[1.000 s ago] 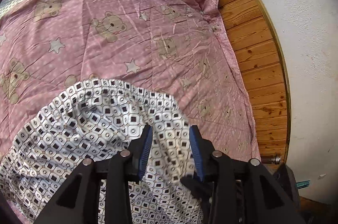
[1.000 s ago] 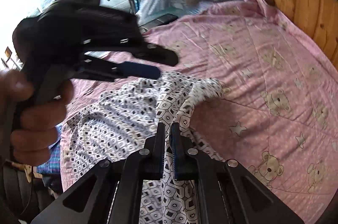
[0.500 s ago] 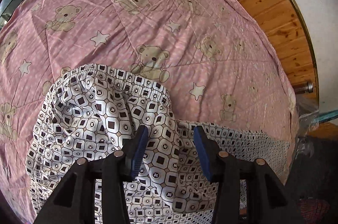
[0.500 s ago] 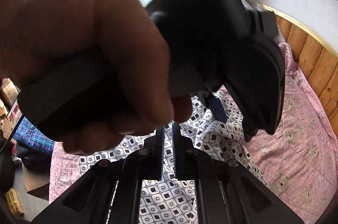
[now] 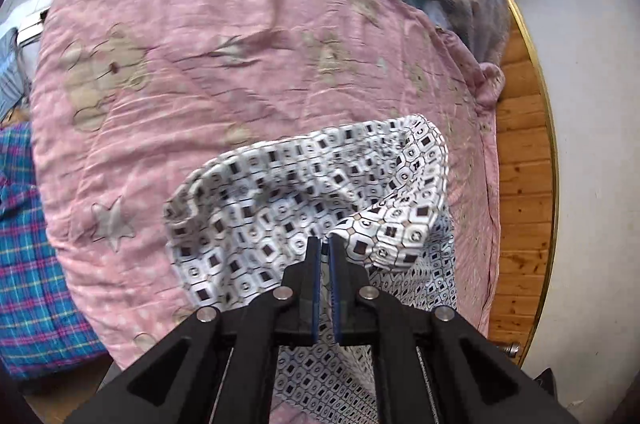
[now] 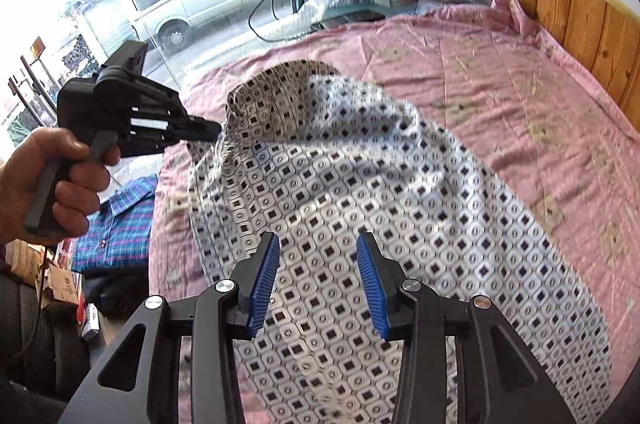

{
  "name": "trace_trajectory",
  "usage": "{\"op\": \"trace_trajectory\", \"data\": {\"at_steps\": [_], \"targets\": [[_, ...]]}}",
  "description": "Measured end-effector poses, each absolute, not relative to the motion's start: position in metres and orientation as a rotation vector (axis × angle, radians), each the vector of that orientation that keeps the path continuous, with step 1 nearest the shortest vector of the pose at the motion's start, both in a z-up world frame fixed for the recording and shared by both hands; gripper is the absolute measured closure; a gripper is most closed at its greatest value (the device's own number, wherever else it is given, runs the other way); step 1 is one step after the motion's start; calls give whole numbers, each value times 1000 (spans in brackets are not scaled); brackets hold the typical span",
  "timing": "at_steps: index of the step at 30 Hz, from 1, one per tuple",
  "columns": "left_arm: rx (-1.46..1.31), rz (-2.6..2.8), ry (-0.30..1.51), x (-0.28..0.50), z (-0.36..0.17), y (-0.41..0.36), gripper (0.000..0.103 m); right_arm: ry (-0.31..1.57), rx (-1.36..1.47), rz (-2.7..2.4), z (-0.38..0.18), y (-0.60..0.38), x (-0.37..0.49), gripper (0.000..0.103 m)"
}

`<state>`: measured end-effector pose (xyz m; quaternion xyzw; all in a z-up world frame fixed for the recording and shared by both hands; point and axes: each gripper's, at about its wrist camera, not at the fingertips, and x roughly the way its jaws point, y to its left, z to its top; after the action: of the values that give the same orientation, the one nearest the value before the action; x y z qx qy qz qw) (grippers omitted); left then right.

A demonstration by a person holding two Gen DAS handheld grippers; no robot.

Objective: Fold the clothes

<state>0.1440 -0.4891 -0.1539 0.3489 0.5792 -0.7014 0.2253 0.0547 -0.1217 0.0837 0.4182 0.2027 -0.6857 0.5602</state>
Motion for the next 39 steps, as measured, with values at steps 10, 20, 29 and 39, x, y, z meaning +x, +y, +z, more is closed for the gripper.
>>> {"op": "trace_trajectory", "data": {"at_steps": [10, 20, 29, 39], "targets": [[1093, -2138, 1187, 99, -148, -493, 57, 636, 958, -1510, 61, -120, 105, 60], [1080, -2179, 1211, 128, -115, -504, 99, 686, 889, -1561, 77, -102, 126, 101], [1181, -2096, 1292, 151, -137, -525, 99, 949, 769, -1676, 36, -103, 152, 63], [1236, -2215, 1182, 119, -106, -530, 98, 965, 784, -1777, 44, -87, 143, 101]]}}
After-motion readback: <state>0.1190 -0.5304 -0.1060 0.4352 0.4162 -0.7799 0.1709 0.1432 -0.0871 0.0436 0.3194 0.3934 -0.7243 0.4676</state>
